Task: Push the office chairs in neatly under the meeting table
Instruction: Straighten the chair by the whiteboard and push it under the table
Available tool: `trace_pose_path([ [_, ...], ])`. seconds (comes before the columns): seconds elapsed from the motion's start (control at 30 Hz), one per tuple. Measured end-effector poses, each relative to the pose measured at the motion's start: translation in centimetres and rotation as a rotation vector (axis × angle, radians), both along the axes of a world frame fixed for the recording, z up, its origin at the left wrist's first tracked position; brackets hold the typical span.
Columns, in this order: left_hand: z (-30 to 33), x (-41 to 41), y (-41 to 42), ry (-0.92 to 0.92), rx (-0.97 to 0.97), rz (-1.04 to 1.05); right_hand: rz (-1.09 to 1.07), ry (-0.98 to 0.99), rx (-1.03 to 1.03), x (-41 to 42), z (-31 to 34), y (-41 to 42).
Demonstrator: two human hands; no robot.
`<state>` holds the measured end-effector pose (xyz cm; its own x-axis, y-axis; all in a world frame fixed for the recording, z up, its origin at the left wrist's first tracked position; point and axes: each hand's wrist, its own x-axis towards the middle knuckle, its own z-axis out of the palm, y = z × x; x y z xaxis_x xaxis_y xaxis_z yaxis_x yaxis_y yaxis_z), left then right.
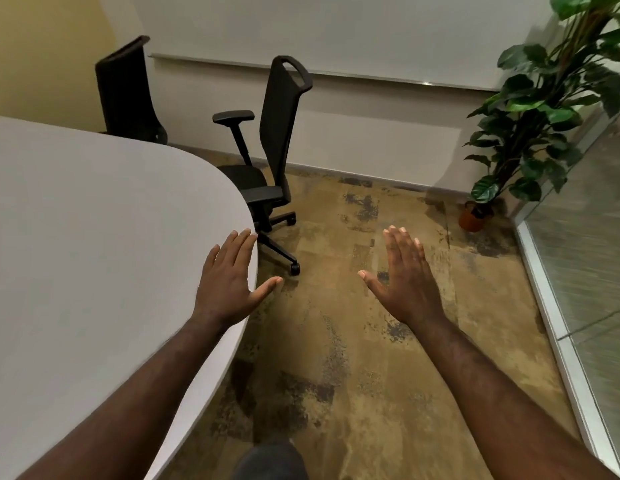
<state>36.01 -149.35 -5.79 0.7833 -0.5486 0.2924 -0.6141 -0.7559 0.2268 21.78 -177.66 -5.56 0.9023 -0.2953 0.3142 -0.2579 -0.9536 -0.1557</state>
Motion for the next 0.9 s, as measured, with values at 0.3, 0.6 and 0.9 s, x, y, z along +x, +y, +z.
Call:
trace_pose_path([
  [0.3, -3.1, 9.4, -8.0, 0.042, 0.018, 0.081, 0.110, 0.088, -0.022, 10.1, -3.2, -8.2],
  [0.6, -4.1, 20.1, -14.6, 0.098, 0.025, 0.089, 0.153, 0.129, -0.041, 21.2, -3.4, -15.2],
  [0.9, -4.3, 28.9, -21.8, 0.074, 0.043, 0.125, 0.217, 0.135, -0.018, 31.2, -4.2, -22.7],
])
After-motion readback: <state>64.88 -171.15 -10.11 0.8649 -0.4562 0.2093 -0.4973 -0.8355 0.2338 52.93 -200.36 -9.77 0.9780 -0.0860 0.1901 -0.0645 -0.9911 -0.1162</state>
